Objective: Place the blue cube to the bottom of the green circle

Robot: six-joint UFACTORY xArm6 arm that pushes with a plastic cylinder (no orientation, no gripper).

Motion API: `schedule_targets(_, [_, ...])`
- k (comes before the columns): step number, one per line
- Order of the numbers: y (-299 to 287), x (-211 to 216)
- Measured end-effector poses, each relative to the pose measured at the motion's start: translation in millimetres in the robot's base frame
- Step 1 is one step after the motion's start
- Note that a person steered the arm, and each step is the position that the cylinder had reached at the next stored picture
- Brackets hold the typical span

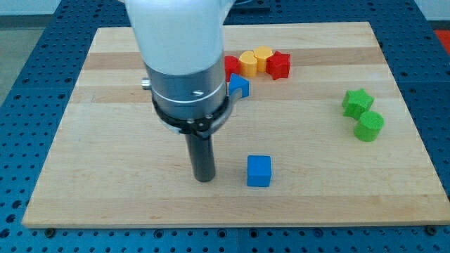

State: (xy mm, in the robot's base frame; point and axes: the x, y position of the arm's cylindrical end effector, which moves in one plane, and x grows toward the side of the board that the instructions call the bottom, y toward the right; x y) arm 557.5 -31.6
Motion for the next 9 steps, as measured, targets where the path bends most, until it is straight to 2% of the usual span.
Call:
schedule_targets(1, [68.9, -13.7])
schedule_targets(2, [69.9, -15.6])
schedule_targets(4, [128.2, -38.2])
schedule_targets(5, [126.2, -41.6])
schedule_targets(6, [83.2, -46.2])
schedule_targets(7, [88.0, -3.2])
schedule_targets(9, [97.8, 8.3])
